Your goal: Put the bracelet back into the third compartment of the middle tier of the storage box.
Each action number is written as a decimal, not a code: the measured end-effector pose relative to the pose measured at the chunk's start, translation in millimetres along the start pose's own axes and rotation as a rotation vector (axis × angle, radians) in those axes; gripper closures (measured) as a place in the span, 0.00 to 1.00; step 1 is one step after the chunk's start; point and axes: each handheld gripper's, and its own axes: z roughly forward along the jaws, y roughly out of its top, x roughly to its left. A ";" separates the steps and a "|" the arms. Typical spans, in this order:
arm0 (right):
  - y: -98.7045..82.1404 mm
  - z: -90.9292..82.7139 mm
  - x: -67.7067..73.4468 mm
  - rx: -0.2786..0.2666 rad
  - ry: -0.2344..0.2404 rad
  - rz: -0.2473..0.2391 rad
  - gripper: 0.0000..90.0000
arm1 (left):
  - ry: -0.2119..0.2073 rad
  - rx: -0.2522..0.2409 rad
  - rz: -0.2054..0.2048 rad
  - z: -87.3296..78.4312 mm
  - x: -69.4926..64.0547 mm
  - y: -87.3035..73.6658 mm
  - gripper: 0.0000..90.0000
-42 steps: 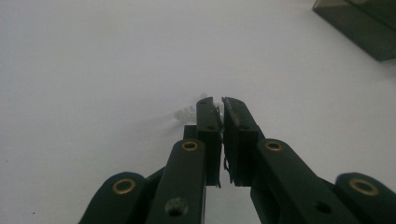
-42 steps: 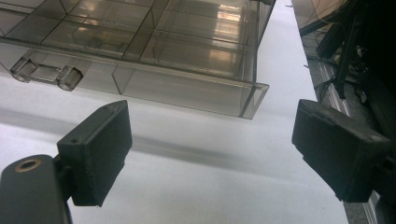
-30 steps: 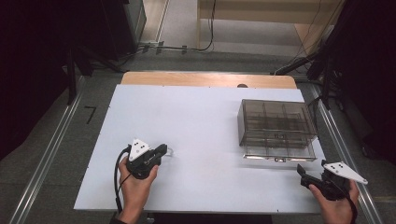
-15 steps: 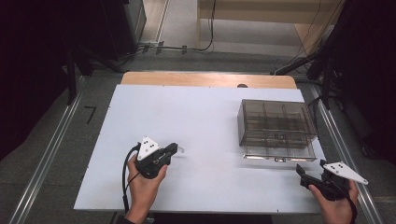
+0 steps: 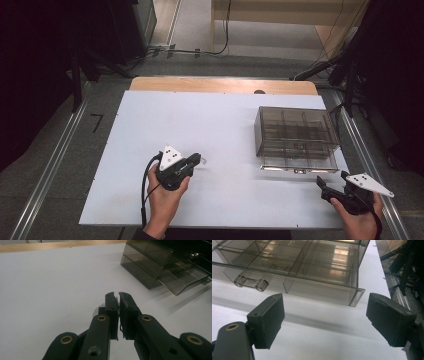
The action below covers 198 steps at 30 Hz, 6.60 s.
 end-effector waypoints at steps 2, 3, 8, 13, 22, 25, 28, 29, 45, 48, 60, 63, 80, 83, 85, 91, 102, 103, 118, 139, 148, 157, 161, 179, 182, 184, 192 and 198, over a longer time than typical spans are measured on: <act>0.3 -0.3 0.1 -0.002 0.002 -0.002 0.16 | -0.006 -0.002 0.001 2.0 -2.9 1.3 0.96; 0.3 -0.4 0.1 -0.003 0.004 -0.001 0.16 | -0.009 0.000 0.004 2.9 -4.5 2.1 0.96; 0.6 -0.7 1.2 -0.004 0.011 0.003 0.16 | -0.028 -0.005 0.007 8.0 -13.4 6.8 0.96; 1.1 -0.3 2.7 -0.006 0.016 -0.004 0.16 | -0.051 -0.007 0.020 13.2 -23.1 12.7 0.96; 2.0 -0.8 6.4 -0.011 0.040 -0.018 0.17 | -0.093 -0.015 0.032 22.4 -39.4 21.1 0.96; 2.3 -0.9 7.0 -0.011 0.047 -0.018 0.17 | -0.106 -0.021 0.038 25.2 -44.6 24.8 0.96; 2.5 -0.9 7.1 -0.012 0.051 -0.019 0.18 | -0.120 -0.025 0.043 27.9 -50.9 28.7 0.96; 2.5 -0.9 7.1 -0.012 0.052 -0.019 0.18 | -0.125 -0.025 0.047 28.9 -52.9 30.0 0.96; 1.4 0.1 4.1 -0.005 0.052 -0.015 0.18 | -0.164 -0.021 0.065 49.3 -75.4 40.3 0.96; 1.5 -0.3 3.3 -0.008 0.053 -0.015 0.18 | -0.171 -0.023 0.067 52.4 -79.1 42.5 0.96; 4.1 -3.1 10.5 -0.037 0.087 -0.044 0.24 | -0.204 -0.029 0.083 60.5 -94.7 52.1 0.96; 5.5 -3.3 13.7 -0.045 0.105 -0.051 0.26 | -0.214 -0.036 0.085 62.2 -99.4 55.9 0.96; 17.1 -1.0 29.9 -0.096 0.180 -0.088 0.39 | -0.247 -0.030 0.098 83.0 -123.3 64.3 0.96; 22.9 -0.4 35.6 -0.114 0.216 -0.093 0.45 | -0.247 -0.025 0.100 85.1 -124.3 64.0 0.96; 25.8 1.0 40.8 -0.119 0.229 -0.102 0.45 | -0.247 -0.026 0.094 87.0 -125.3 64.1 0.96; 30.0 8.2 51.2 -0.110 0.242 -0.130 0.45 | -0.252 -0.023 0.098 94.0 -131.0 65.9 0.96; 40.4 14.5 63.3 -0.126 0.276 -0.148 0.57 | -0.264 -0.018 0.103 103.6 -140.5 68.7 0.96; 41.3 15.3 65.3 -0.125 0.282 -0.153 0.59 | -0.264 -0.017 0.103 104.0 -140.6 68.5 0.96; 49.1 25.4 83.6 -0.121 0.330 -0.187 0.71 | -0.266 -0.009 0.105 108.9 -144.4 66.8 0.96; 54.7 17.3 70.0 -0.178 0.281 -0.154 0.92 | -0.236 -0.040 0.086 104.4 -139.5 64.3 0.71; 52.9 13.1 38.5 -0.172 0.224 -0.090 0.92 | -0.173 -0.049 0.052 87.8 -111.7 55.5 0.57; 46.9 9.2 12.7 -0.151 0.145 -0.069 0.92 | -0.132 -0.054 0.008 75.2 -83.7 44.0 0.43; 44.9 9.1 3.8 -0.119 0.104 -0.081 0.92 | -0.103 -0.054 0.006 66.3 -71.2 38.5 0.39; 38.3 15.1 2.3 0.025 -0.118 -0.258 0.89 | 0.098 -0.052 -0.090 -9.4 24.4 -12.1 0.35; 38.2 16.7 3.2 0.037 -0.130 -0.254 0.87 | 0.140 -0.063 -0.114 -24.7 41.2 -17.7 0.35; 37.7 16.7 2.2 0.034 -0.127 -0.248 0.83 | 0.166 -0.072 -0.128 -34.3 51.1 -20.8 0.35; 36.7 15.2 -1.4 0.001 -0.083 -0.196 0.67 | 0.258 -0.080 -0.164 -59.3 79.3 -34.7 0.32; 37.0 12.2 -10.9 -0.022 0.048 -0.067 0.57 | 0.288 -0.078 -0.185 -66.8 90.5 -41.7 0.32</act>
